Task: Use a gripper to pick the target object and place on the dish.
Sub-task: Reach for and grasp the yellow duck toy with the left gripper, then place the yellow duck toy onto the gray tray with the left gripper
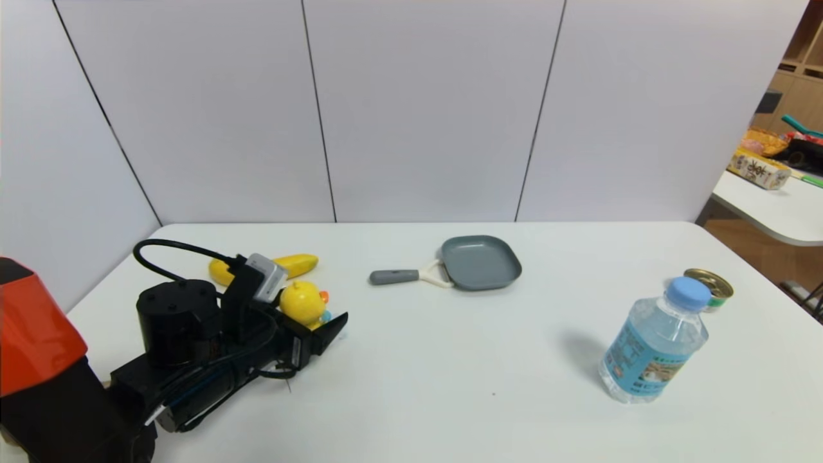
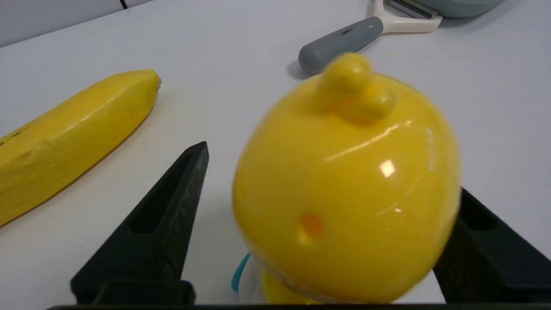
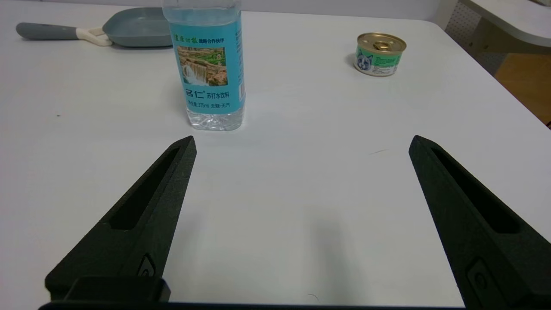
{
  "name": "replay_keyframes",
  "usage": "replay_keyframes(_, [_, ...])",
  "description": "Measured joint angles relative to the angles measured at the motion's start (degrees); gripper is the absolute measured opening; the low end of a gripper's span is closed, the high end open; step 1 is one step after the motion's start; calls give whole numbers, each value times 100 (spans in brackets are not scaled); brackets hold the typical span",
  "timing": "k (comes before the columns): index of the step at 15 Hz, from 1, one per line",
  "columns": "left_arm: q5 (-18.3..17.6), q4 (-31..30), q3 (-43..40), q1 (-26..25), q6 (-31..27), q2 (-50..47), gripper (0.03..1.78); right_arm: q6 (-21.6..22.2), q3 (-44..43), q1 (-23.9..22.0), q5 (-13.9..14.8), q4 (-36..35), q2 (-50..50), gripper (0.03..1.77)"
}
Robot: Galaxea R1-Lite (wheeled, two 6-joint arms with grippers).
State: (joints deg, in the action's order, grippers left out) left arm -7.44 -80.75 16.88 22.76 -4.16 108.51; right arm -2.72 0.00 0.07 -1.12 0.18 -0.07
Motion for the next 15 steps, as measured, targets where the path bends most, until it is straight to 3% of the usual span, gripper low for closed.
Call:
replay_keyframes(3, [2,-1,-5,0,-2,15,102,5,0,0,0,4,0,171])
replay_keyframes(5, [0,-15,-7,0,0,17,89,2,0,0,0,2,0,171])
replay_keyframes(13, [2,10,0,0,107,-22,86,2,0,0,0,0,0,171])
replay_keyframes(14, [2,2,39,0,107,-71,77,2,0,0,-2,0,0,171])
replay_keyframes(15, [0,-1,78,0,111,-123,44,2,0,0,0,0,0,171])
